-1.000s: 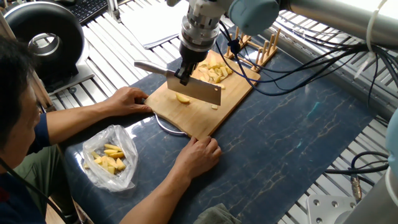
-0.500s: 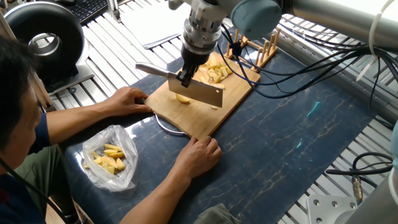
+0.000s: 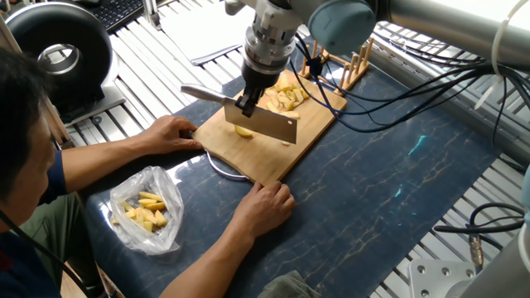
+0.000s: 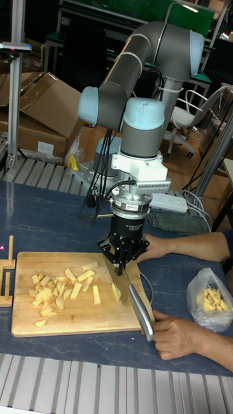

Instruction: Chop the potatoes

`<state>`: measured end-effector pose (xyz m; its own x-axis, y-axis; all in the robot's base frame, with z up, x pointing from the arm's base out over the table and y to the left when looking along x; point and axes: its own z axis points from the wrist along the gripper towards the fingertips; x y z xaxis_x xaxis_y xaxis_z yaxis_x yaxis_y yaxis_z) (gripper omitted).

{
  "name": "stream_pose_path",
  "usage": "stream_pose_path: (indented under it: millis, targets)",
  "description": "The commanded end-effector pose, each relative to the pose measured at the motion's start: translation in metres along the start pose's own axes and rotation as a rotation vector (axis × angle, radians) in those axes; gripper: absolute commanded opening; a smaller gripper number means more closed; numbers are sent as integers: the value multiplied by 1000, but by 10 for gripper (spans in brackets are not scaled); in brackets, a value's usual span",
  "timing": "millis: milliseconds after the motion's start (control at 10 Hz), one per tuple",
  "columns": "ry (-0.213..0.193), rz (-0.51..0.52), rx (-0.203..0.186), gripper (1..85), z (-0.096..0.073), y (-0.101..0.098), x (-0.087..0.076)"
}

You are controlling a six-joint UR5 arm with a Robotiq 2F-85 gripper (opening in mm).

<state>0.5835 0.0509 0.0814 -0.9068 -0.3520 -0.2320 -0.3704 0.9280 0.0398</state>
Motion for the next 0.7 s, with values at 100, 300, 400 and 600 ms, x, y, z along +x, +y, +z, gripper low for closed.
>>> stream_pose_path:
  millis: [100, 300, 400, 600]
  targets:
    - [-19, 3, -5, 10, 5, -1, 4]
    - [-32, 3, -8, 10, 9, 1, 10]
    - [-38, 0, -15, 10, 10, 1, 12]
    - [-68, -16, -18, 10, 16, -2, 18]
